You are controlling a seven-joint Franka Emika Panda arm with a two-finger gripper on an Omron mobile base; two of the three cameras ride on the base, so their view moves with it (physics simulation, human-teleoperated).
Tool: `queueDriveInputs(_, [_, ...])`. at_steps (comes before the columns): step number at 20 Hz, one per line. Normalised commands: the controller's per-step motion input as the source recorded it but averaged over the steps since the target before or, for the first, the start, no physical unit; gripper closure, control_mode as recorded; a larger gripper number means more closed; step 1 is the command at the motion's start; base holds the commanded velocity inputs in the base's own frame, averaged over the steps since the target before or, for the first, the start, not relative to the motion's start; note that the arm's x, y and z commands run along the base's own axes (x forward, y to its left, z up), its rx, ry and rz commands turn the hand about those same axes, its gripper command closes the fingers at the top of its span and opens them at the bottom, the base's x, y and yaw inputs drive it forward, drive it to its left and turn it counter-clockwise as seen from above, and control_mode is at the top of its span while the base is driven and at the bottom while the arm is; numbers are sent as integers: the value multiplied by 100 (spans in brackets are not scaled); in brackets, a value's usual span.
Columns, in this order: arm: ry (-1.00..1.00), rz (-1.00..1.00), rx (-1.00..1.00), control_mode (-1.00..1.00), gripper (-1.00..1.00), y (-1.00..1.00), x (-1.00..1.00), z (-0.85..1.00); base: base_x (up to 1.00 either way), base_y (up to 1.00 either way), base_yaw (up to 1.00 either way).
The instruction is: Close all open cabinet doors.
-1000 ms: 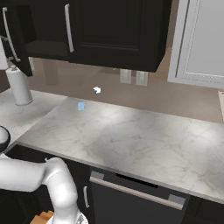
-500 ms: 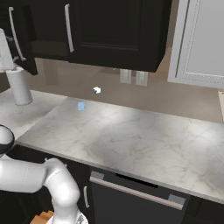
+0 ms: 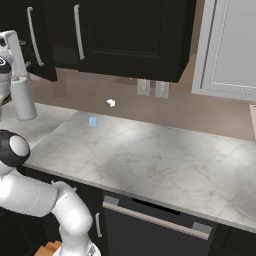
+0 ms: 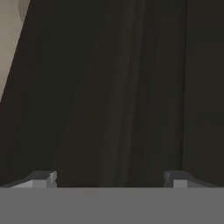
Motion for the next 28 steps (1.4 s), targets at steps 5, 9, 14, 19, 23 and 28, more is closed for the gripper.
queueDriveInputs(5, [0, 3, 9, -100, -100, -50, 60, 0, 0, 0, 0])
queueDriveInputs(9, [0, 3, 8, -100, -100, -48, 54, 0, 0, 0, 0])
queueDriveInputs(14, [0, 2, 8, -100, -100, -47, 51, 0, 0, 0, 0])
queueDriveInputs(19, [0, 2, 8, -100, -100, -46, 53, -2, 0, 0, 0])
queueDriveInputs(23, [0, 2, 8, -100, -100, -47, 51, -5, 0, 0, 0])
queueDriveInputs(28, [0, 1, 8, -100, -100, -46, 51, -7, 0, 0, 0])
